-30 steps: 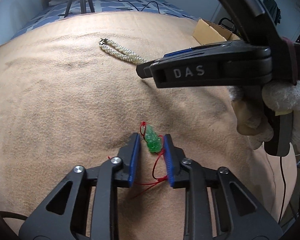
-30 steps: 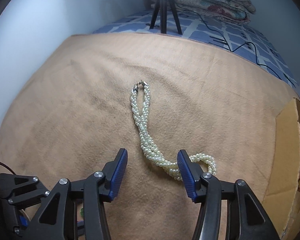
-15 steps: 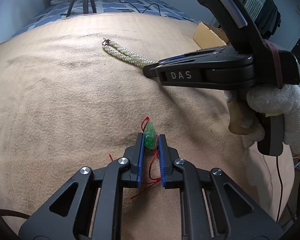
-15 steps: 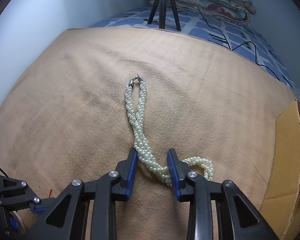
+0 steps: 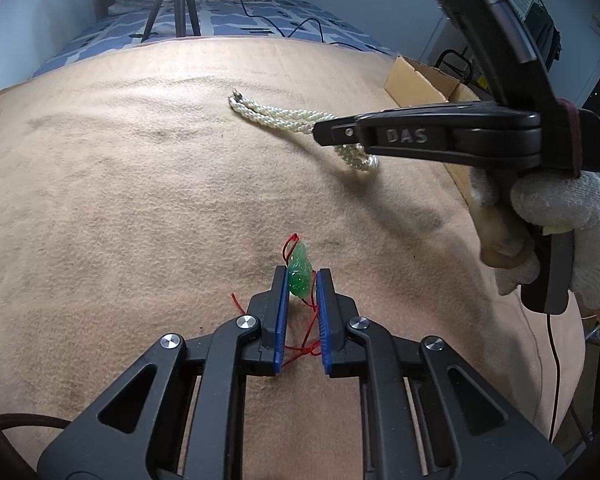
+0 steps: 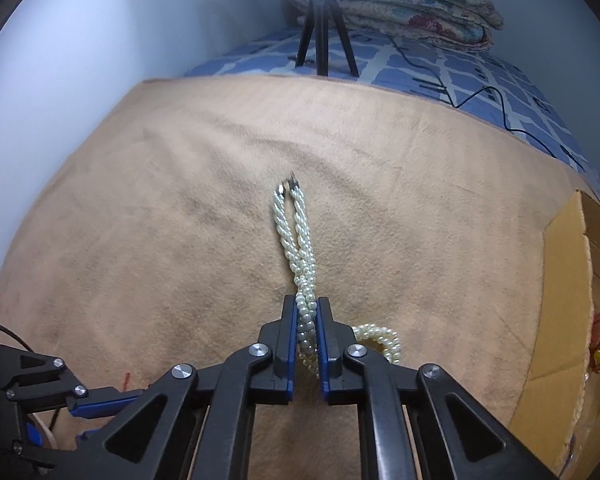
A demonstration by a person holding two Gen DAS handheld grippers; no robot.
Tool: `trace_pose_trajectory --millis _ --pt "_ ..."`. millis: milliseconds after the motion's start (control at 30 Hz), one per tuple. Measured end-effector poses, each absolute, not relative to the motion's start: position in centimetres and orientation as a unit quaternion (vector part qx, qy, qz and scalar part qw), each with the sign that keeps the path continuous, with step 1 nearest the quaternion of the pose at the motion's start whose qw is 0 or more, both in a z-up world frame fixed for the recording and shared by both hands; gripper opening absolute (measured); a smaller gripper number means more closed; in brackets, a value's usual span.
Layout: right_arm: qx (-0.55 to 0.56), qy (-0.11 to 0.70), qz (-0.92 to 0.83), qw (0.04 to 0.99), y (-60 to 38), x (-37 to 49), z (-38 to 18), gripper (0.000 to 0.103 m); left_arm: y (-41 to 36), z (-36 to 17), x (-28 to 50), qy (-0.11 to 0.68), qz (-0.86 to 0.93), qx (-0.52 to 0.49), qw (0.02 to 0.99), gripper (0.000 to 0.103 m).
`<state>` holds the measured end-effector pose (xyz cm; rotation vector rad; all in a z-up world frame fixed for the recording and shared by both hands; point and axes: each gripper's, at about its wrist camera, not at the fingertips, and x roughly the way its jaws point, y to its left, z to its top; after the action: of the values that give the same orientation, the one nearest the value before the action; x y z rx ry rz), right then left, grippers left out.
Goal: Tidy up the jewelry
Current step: 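Lift the pendant and pearl necklace in both tools and carry them over the box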
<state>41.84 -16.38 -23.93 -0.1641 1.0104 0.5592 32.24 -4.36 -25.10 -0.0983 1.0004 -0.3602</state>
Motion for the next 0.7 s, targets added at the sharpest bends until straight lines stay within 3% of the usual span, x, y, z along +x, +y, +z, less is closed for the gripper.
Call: trace_pose_trajectory --millis 700 --pt "-0.003 0.399 0.277 0.874 -24.0 35.8 -15.7 0.006 -8.0 -18.6 30.0 0.422 -0.215 -0.033 0.880 0.012"
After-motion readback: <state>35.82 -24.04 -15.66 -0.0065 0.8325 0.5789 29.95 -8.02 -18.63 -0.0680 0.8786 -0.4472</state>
